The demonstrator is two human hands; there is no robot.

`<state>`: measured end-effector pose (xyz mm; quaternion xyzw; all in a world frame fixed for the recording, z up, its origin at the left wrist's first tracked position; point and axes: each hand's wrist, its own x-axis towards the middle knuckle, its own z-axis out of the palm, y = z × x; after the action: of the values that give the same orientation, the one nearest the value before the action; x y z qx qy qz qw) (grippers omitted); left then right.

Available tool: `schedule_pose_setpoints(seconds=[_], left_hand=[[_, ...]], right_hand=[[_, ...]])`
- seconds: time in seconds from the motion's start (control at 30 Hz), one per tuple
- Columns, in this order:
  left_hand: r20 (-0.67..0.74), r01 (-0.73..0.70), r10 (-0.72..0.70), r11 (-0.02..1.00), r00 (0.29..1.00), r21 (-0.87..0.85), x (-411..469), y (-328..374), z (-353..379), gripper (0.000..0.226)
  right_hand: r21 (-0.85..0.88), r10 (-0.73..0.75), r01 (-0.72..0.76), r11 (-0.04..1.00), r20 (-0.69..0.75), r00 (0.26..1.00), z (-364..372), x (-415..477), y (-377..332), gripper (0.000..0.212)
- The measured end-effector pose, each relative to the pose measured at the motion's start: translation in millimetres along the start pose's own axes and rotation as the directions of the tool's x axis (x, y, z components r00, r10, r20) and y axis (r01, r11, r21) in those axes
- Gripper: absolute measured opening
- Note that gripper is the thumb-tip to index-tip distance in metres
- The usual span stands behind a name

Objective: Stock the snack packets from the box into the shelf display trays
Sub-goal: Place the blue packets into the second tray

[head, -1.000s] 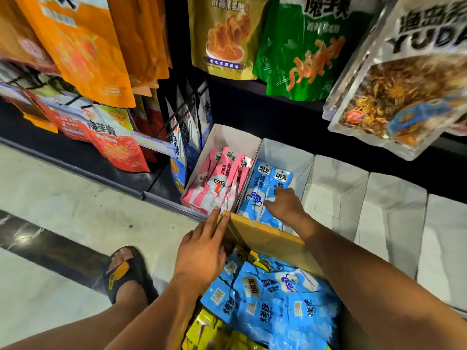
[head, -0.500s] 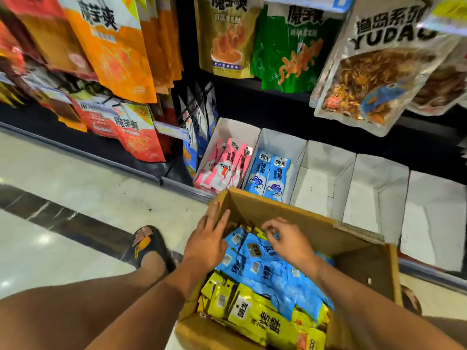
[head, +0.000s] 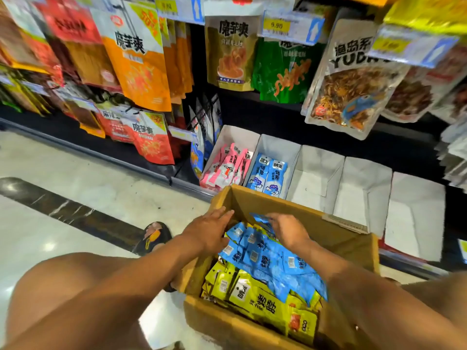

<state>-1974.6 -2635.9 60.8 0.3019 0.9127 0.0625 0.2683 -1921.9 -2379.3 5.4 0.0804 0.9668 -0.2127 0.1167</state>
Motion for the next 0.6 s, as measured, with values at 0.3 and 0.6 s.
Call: schedule_pose_setpoints(seconds=[0.3,0.6], left_hand=[[-0.069,-0.100,0.075,0.858,0.995,-0.503,2.0,62.9,-76.8,0.095],[-0.045,-0.109,0.117,0.629,0.992,-0.770,31.4,100.0,-56.7,0.020]], right_hand=[[0.513,-0.084,0.159,0.844,-0.167,0.982,-138.8,-27.3,-24.1,0.034],[0.851,0.029,0.117,0.511,-0.153,0.988,-129.7,-46.8,-17.1,0.015]])
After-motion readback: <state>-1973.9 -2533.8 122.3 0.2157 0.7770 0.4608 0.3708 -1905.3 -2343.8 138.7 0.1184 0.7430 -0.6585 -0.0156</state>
